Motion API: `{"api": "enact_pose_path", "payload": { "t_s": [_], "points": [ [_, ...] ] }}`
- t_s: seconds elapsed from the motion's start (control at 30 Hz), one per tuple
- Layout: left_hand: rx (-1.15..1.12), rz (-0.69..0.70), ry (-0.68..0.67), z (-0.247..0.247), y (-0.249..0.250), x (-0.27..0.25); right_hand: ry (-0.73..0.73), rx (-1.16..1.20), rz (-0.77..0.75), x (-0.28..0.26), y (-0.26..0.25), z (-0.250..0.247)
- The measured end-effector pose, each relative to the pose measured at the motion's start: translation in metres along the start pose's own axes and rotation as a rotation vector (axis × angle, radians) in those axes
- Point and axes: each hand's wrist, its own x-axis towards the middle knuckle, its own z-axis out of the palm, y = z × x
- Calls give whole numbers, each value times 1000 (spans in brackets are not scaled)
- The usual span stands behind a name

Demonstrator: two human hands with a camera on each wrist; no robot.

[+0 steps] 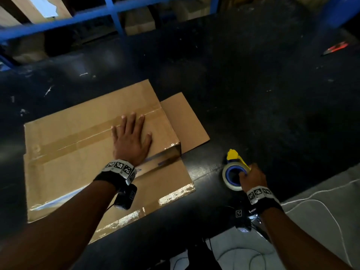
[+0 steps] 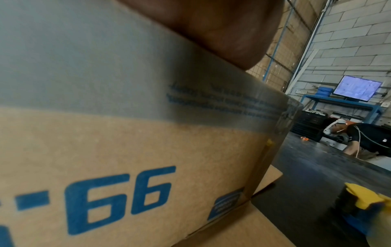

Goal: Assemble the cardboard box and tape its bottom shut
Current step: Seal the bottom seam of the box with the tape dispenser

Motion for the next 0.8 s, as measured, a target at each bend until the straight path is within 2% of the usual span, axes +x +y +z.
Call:
{"api": "enact_pose_path", "payload": {
  "t_s": [0.13, 0.2, 0.27, 0.37, 0.53, 0.67, 0.8],
  "points": [
    [-7, 10, 13, -1, 5, -13, -82, 354, -27, -1, -17, -10],
    [10, 7, 11, 0, 7, -20, -109, 582, -58, -8, -40, -20],
    [19, 1, 5, 1, 9, -25, -137, 701, -132, -19, -75, -33],
    [19, 1, 5, 1, 9, -28, -172, 687, -339, -31, -141, -53],
    [-3, -39, 14, 3, 7, -26, -110, 568, -757, -56, -257, -56],
    [-19, -49, 37, 4, 8, -27, -137, 409, -898, -63, -313, -27],
    [-52, -42, 49, 6, 7, -27, -155, 266, -986, -70, -326, -10]
  ]
}}
